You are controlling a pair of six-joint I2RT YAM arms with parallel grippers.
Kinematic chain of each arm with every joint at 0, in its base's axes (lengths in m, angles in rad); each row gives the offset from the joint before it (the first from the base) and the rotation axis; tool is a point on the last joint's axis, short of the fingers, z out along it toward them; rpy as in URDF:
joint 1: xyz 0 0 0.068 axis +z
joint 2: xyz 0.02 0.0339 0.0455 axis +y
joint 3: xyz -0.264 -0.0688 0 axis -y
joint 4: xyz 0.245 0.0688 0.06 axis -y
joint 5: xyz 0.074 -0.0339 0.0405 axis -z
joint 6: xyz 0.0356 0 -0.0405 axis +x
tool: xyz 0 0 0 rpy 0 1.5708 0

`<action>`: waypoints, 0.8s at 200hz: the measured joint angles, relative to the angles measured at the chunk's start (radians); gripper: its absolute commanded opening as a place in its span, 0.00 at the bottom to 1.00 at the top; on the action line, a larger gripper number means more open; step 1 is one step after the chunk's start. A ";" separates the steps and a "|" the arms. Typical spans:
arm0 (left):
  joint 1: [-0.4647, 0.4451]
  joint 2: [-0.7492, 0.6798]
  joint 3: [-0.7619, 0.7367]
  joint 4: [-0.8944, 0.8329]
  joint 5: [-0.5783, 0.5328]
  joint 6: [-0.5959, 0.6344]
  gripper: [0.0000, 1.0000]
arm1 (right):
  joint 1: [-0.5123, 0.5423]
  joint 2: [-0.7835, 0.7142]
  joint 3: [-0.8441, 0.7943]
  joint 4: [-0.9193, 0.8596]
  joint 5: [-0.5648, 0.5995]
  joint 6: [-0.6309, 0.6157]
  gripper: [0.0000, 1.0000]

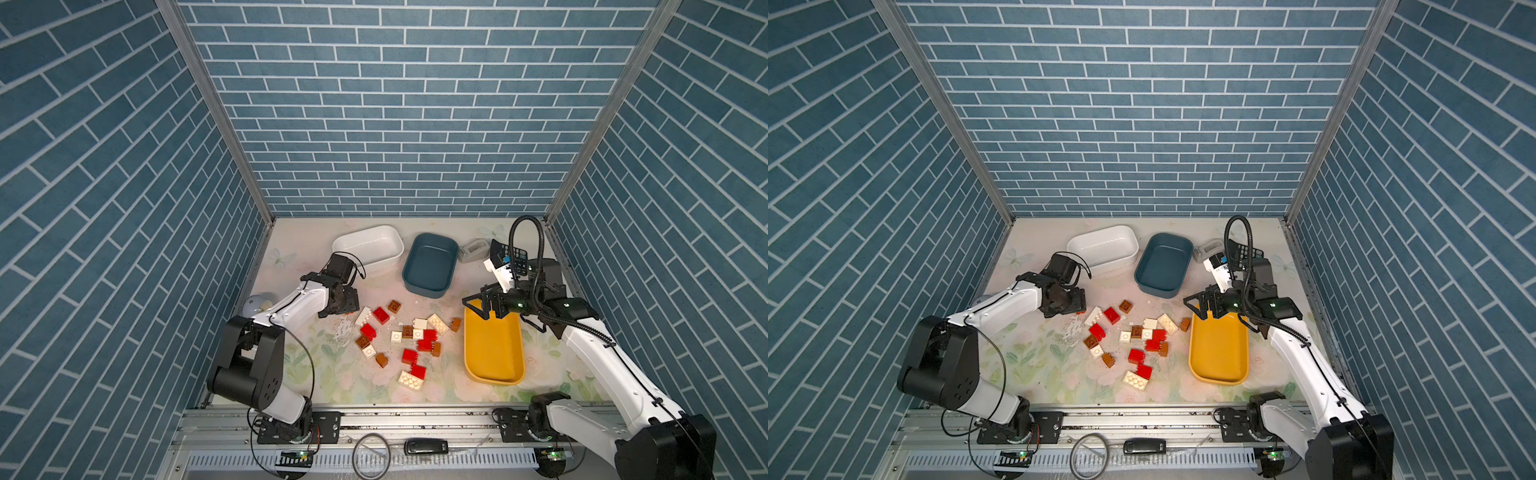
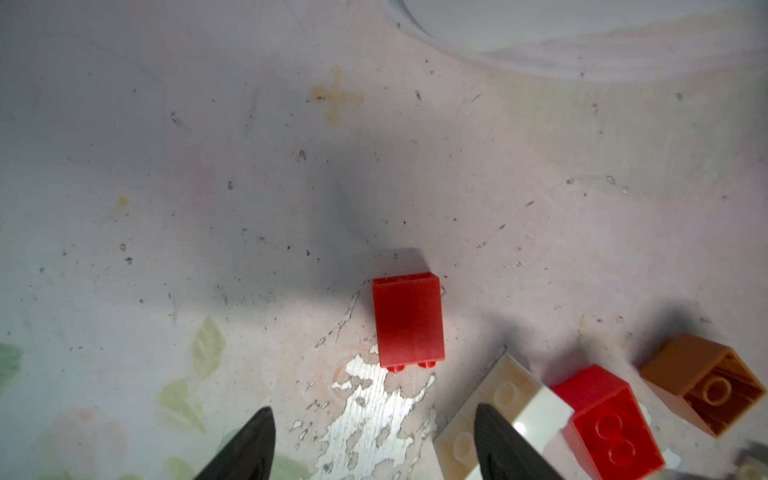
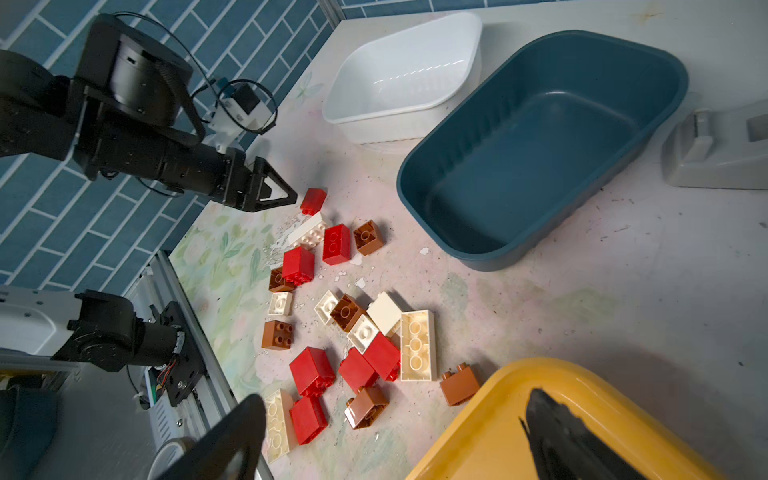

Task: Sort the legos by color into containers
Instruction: 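Grasp a red brick with the left gripper while the right arm moves over the tray, then carry the red brick with the left gripper into the white tub and release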

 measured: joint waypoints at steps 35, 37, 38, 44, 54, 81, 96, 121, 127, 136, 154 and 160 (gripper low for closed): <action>-0.013 0.082 0.007 0.050 -0.019 -0.032 0.66 | 0.056 0.044 0.035 -0.003 0.002 0.000 0.99; -0.014 0.087 0.009 0.052 -0.020 -0.036 0.65 | 0.060 0.047 0.038 -0.003 0.002 0.000 0.99; -0.014 0.090 0.010 0.053 -0.021 -0.036 0.65 | 0.060 0.047 0.038 -0.003 0.002 0.000 0.99; -0.017 0.103 0.013 0.060 -0.024 -0.040 0.64 | 0.067 0.053 0.042 -0.003 0.003 0.000 0.99; -0.021 0.126 0.020 0.071 -0.029 -0.041 0.63 | 0.075 0.062 0.045 -0.003 0.004 0.000 0.99; -0.024 0.164 0.034 0.090 -0.051 -0.047 0.53 | 0.087 0.080 0.054 -0.007 0.010 -0.001 0.99; -0.024 0.176 0.033 0.101 -0.051 -0.055 0.46 | 0.090 0.086 0.056 -0.013 0.014 -0.001 0.99; -0.025 0.188 0.033 0.115 -0.047 -0.059 0.32 | 0.090 0.093 0.061 -0.026 0.021 -0.006 0.99; -0.025 0.188 0.033 0.117 -0.045 -0.058 0.32 | 0.090 0.095 0.063 -0.029 0.022 -0.008 0.99; -0.025 0.188 0.034 0.119 -0.044 -0.061 0.32 | 0.090 0.096 0.067 -0.035 0.026 -0.010 0.99; -0.025 0.187 0.039 0.109 -0.045 -0.055 0.32 | 0.091 0.102 0.078 -0.040 0.031 -0.012 0.99; -0.025 0.185 0.045 0.097 -0.045 -0.051 0.32 | 0.091 0.103 0.081 -0.041 0.032 -0.012 0.99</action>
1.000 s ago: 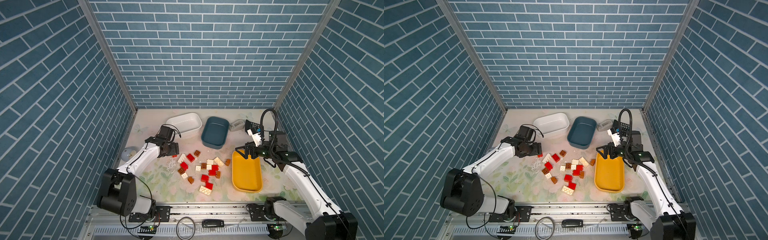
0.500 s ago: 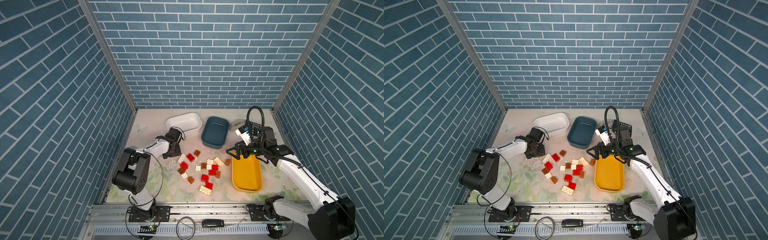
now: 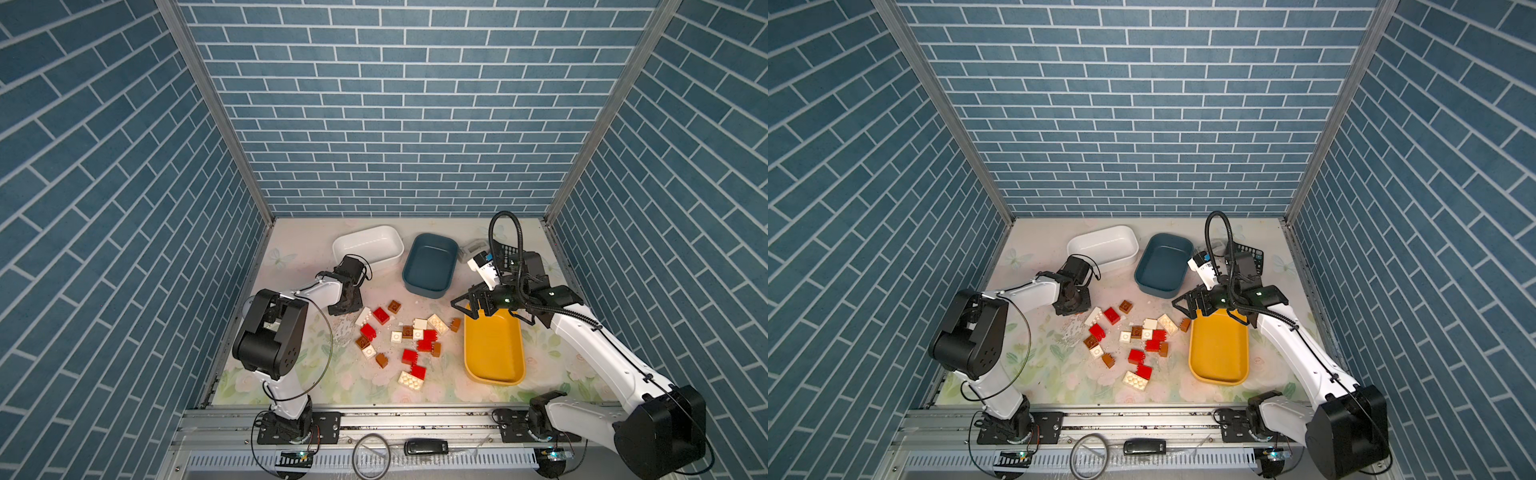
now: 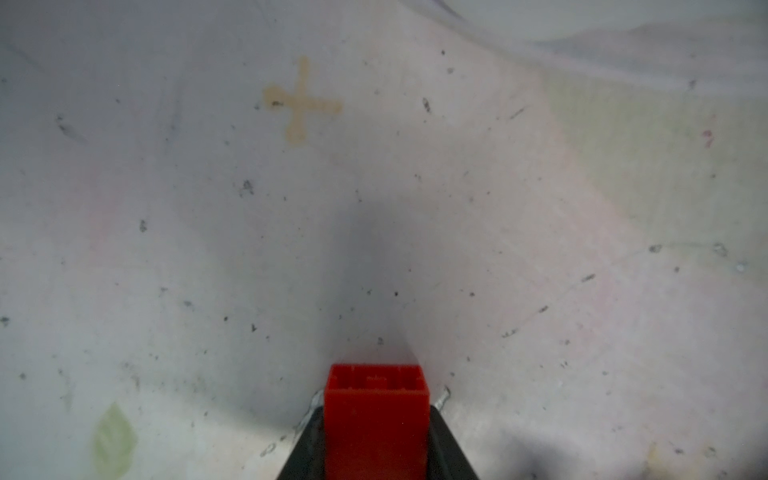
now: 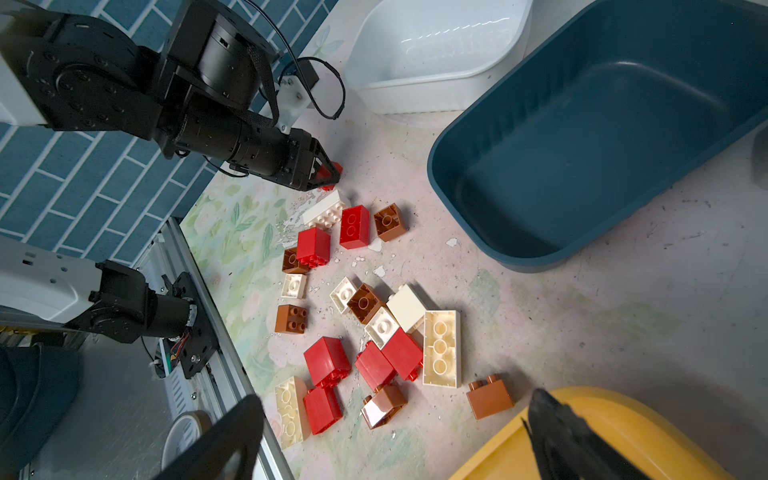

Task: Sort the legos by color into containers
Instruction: 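Carry the red brick with the left gripper into the white tub and release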

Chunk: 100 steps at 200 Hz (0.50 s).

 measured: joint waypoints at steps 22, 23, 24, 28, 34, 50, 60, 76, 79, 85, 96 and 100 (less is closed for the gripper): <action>0.000 -0.022 0.055 -0.061 -0.004 0.030 0.32 | 0.000 0.006 0.013 0.000 0.003 0.000 0.99; 0.000 -0.025 0.061 -0.067 -0.004 0.033 0.32 | 0.000 0.006 0.013 0.001 0.003 0.000 0.99; 0.000 -0.026 0.064 -0.070 -0.004 0.034 0.32 | 0.000 0.006 0.013 0.001 0.003 0.000 0.99; 0.000 -0.032 0.080 -0.082 -0.005 0.042 0.32 | 0.000 0.008 0.016 0.001 0.003 0.000 0.99; 0.000 -0.042 0.106 -0.100 -0.008 0.053 0.32 | 0.000 0.011 0.020 0.001 0.003 0.000 0.99; 0.003 -0.065 0.189 -0.145 -0.013 0.089 0.32 | 0.000 0.022 0.027 0.008 0.002 0.001 0.99; 0.007 -0.074 0.245 -0.166 -0.015 0.112 0.32 | 0.000 0.029 0.029 0.015 -0.001 0.001 0.99; 0.020 -0.071 0.337 -0.187 -0.018 0.155 0.32 | 0.000 0.042 0.030 0.031 -0.006 0.004 0.99; 0.023 -0.068 0.350 -0.192 -0.018 0.162 0.32 | 0.000 0.045 0.031 0.034 -0.007 0.005 0.99; 0.029 -0.062 0.380 -0.196 -0.018 0.177 0.32 | 0.000 0.050 0.033 0.038 -0.008 0.005 0.99; 0.042 -0.040 0.440 -0.200 -0.018 0.207 0.31 | 0.000 0.060 0.041 0.050 -0.012 0.010 0.99; 0.047 -0.027 0.462 -0.199 -0.017 0.219 0.31 | 0.000 0.063 0.044 0.056 -0.014 0.013 0.99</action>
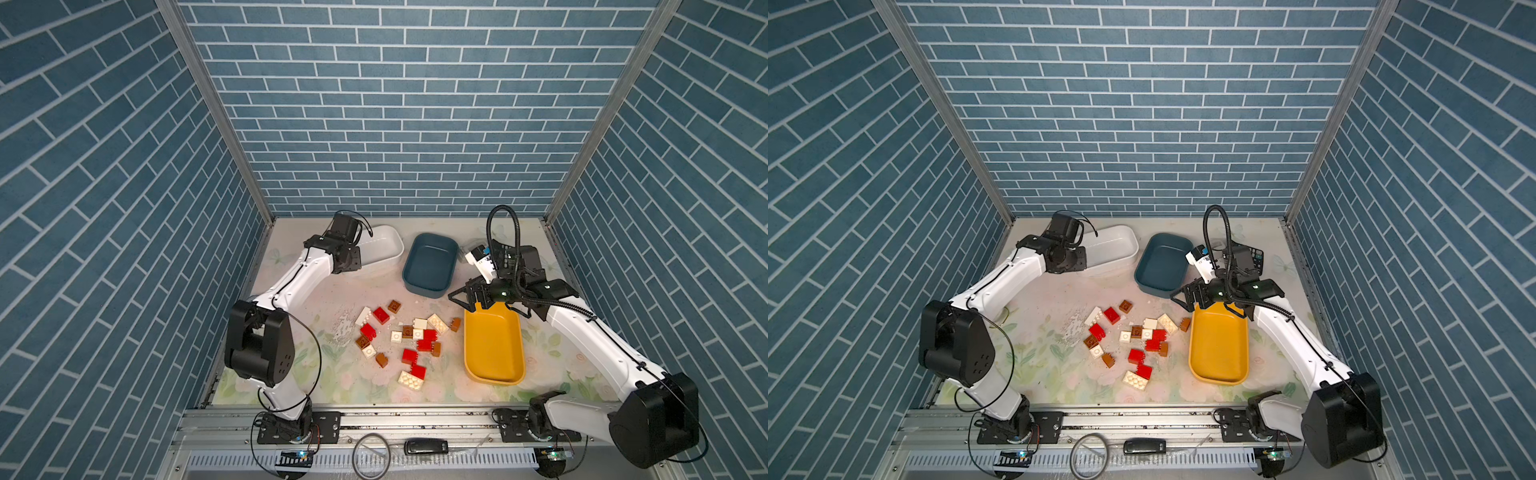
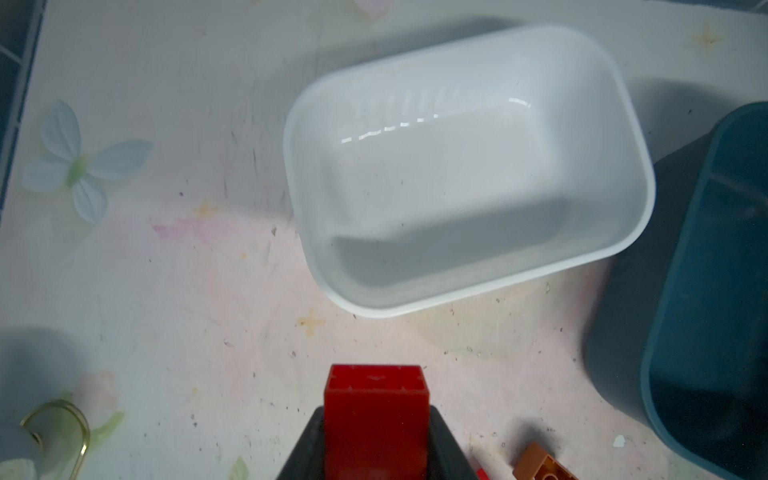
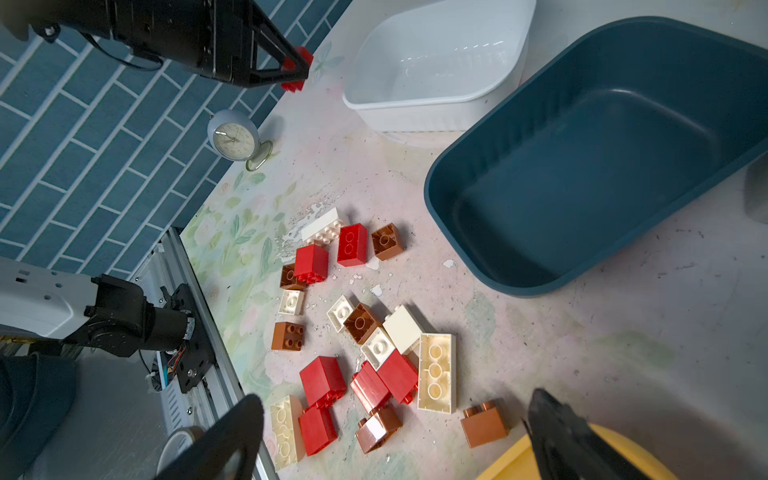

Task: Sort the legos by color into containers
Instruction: 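Carry the red brick with the left gripper into the white tub and release, then move the left gripper back over the brick pile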

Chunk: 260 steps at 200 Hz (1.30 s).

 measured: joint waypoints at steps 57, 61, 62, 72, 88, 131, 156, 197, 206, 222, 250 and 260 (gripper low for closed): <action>0.071 0.270 0.221 0.018 0.031 0.074 0.31 | 0.000 0.014 0.019 0.046 -0.002 0.019 0.99; 0.074 0.290 0.233 0.018 0.032 0.077 0.31 | 0.000 0.015 0.019 0.047 -0.002 0.019 0.99; 0.075 0.295 0.236 0.018 0.032 0.077 0.31 | 0.000 0.015 0.019 0.047 -0.002 0.019 0.99; 0.082 0.339 0.261 0.019 0.033 0.082 0.31 | 0.000 0.015 0.019 0.047 -0.001 0.019 0.99; 0.088 0.400 0.306 0.017 0.033 0.084 0.36 | 0.001 0.015 0.019 0.047 0.000 0.019 0.99; 0.091 0.470 0.365 0.014 0.029 0.076 0.67 | 0.002 0.015 0.019 0.039 0.009 0.019 0.99; 0.093 0.463 0.368 -0.002 0.026 0.071 0.77 | 0.002 0.015 0.019 0.030 0.010 0.018 0.99; 0.092 0.316 0.245 -0.037 0.061 0.058 0.79 | 0.002 0.016 0.019 0.019 0.010 0.018 0.99; 0.088 0.259 0.198 -0.043 0.071 0.057 0.79 | 0.002 0.016 0.019 0.019 0.010 0.018 0.99; 0.069 0.138 0.105 -0.055 0.090 0.058 0.79 | 0.002 0.023 0.019 0.019 0.010 0.018 0.99; 0.025 -0.026 -0.029 -0.072 0.114 0.056 0.80 | 0.002 0.042 0.019 0.019 0.010 0.018 0.99; 0.007 -0.072 -0.077 -0.083 0.121 0.056 0.80 | 0.002 0.046 0.019 0.019 0.010 0.017 0.99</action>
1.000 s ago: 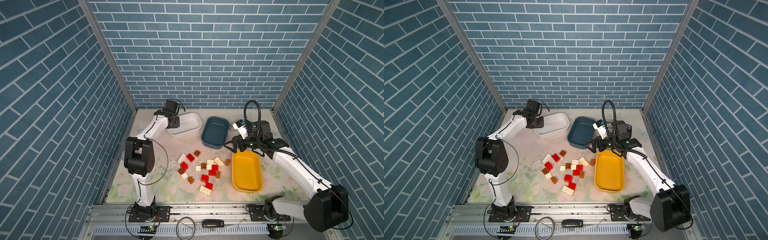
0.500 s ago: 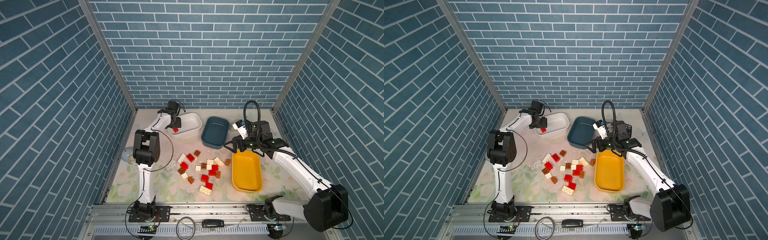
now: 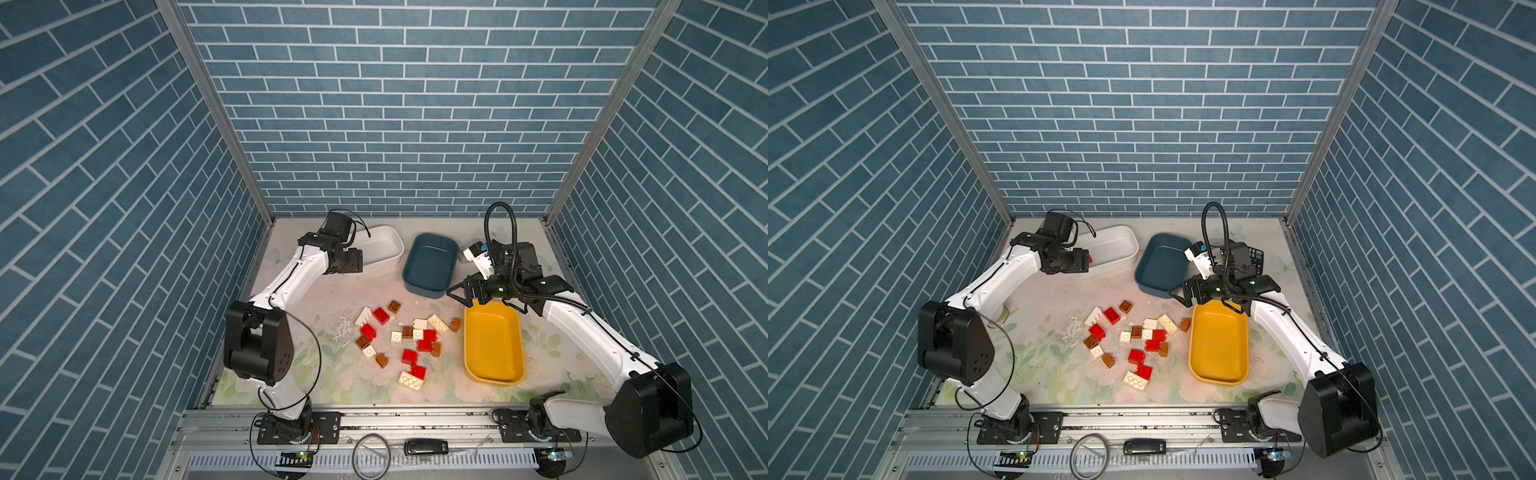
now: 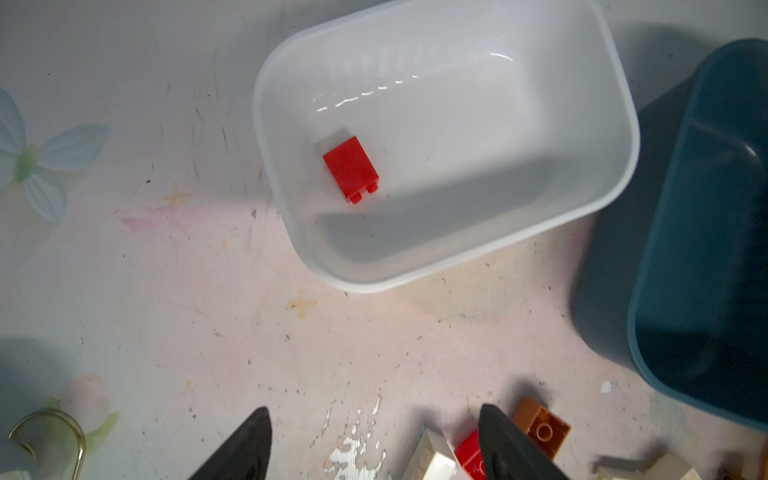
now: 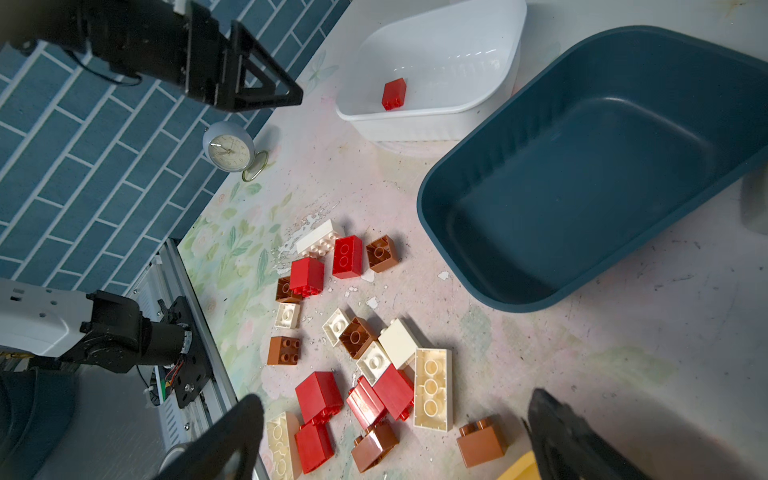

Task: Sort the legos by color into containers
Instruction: 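Move the left gripper back over the brick pile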

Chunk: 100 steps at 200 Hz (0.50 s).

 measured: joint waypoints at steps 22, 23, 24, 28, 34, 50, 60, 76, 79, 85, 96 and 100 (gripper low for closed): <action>-0.043 -0.079 -0.101 -0.013 0.011 -0.002 0.80 | 0.000 0.002 0.000 0.000 0.000 0.000 0.99; -0.047 -0.086 -0.111 -0.013 0.013 -0.002 0.80 | 0.000 0.002 0.000 0.000 0.000 0.000 0.99; -0.048 -0.089 -0.115 -0.013 0.013 -0.002 0.79 | 0.000 0.002 0.000 0.000 0.000 0.000 0.99; -0.055 -0.101 -0.137 -0.014 0.016 -0.003 0.79 | 0.000 0.002 0.000 0.000 0.000 0.000 0.99; -0.064 -0.116 -0.165 -0.018 0.022 -0.003 0.79 | 0.000 0.002 0.000 0.000 0.000 0.000 0.99; -0.085 -0.137 -0.229 -0.016 0.037 -0.003 0.76 | 0.000 0.002 0.000 0.000 -0.001 0.000 0.99; -0.096 -0.137 -0.259 -0.014 0.044 -0.002 0.74 | 0.000 0.002 0.000 0.000 -0.001 0.000 0.99; -0.113 -0.120 -0.298 0.000 0.055 0.001 0.70 | 0.000 0.002 0.000 0.000 -0.002 0.000 0.99; -0.116 -0.116 -0.304 0.006 0.059 0.002 0.70 | 0.000 0.002 0.000 0.000 -0.002 0.000 0.99; -0.122 -0.107 -0.316 0.019 0.063 0.001 0.69 | 0.000 0.002 0.000 0.000 -0.002 0.000 0.99; -0.132 -0.084 -0.336 0.041 0.074 0.005 0.68 | 0.000 0.002 -0.001 0.000 -0.002 0.000 0.99; -0.136 -0.074 -0.341 0.048 0.076 0.004 0.67 | 0.000 0.002 -0.002 0.000 -0.002 0.000 0.99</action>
